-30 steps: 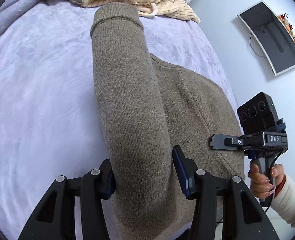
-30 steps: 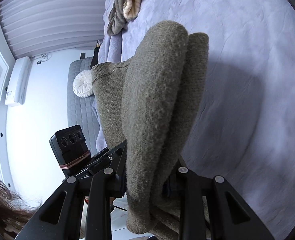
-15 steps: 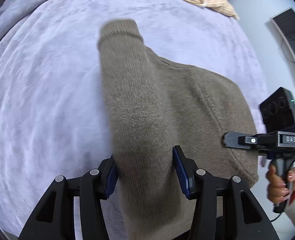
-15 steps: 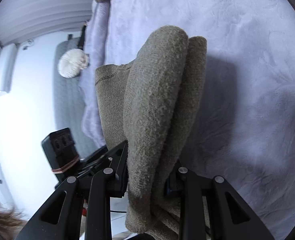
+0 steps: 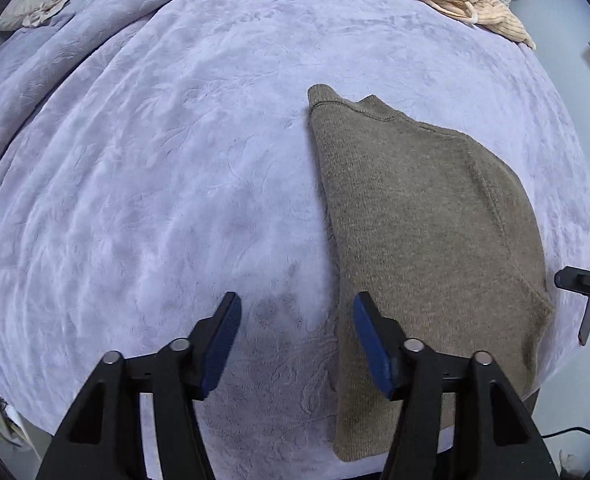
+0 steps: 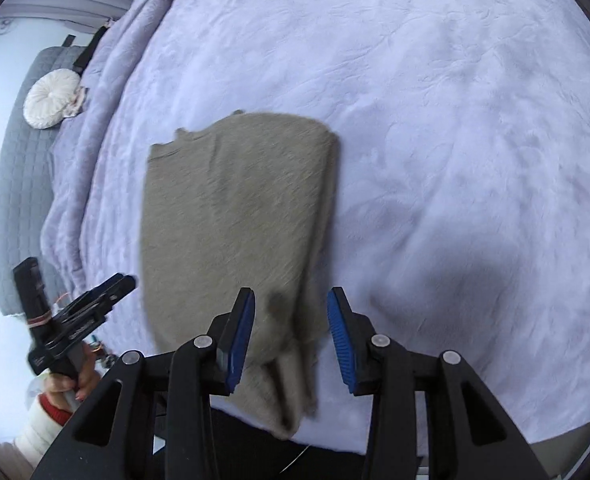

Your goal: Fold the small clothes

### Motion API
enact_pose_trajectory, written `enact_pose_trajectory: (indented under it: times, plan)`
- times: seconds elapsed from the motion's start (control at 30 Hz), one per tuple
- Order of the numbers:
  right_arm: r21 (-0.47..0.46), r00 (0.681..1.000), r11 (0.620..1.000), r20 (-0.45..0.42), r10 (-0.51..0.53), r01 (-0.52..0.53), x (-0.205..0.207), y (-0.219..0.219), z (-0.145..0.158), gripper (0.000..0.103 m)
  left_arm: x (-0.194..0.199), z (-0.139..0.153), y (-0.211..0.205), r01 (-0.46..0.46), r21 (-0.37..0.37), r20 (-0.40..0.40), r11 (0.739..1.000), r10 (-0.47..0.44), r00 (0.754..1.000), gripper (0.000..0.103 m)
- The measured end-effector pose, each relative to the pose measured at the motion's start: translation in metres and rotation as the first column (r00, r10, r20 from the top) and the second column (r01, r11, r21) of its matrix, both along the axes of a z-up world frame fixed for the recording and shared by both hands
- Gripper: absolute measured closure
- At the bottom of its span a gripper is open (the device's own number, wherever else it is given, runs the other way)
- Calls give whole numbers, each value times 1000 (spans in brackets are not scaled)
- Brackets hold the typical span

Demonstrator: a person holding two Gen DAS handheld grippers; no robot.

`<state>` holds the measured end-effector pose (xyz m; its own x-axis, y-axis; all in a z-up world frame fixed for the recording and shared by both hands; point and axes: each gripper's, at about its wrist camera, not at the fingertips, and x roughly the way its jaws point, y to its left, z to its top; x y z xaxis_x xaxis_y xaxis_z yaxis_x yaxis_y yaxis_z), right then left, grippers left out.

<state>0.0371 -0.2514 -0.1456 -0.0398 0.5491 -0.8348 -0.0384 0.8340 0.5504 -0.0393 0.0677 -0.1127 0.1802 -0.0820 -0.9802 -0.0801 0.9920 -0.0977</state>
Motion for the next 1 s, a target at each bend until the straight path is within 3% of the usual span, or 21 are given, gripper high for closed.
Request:
enact_pose_trajectory:
  times: [0.1,0.2,0.23,0.27,0.4,0.57,0.8,1.0]
  plan:
    - [54,998,998,-53,16,-14,-22,5,-9,61,-3,4,-13,17,6,7,1000,-17,1000,26]
    - [35,997,999,-78,-3,5,-33,20,-19,66,-8,4,-21,26,-6,1,1000,-26,1000,25]
    - [16,998,1000,-63,-19,20,-34,22,-20,87,-9,3,-24,31,-2,-4,1000,-31,1000,19]
    - [-20,999,999,-44,-29,29,-35,23,-19,89,-11,3,-26,34,4,-6,999,-34,999,0]
    - [-142,1000,990,-8,0,-1,-46,24,-31,89,-15,0,-30,41,17,-17,999,-40,999,0]
    - [-219,999,975,11,36,-32,-51,24,-57,89,-17,-3,-29,24,50,-39,998,-22,999,0]
    - [-277,995,958,49,88,-71,-54,30,-56,88,-20,5,-24,-10,60,-35,998,12,999,0]
    - [-249,1000,969,10,16,-13,-54,20,-54,86,-23,10,-24,-20,59,-33,998,22,999,0]
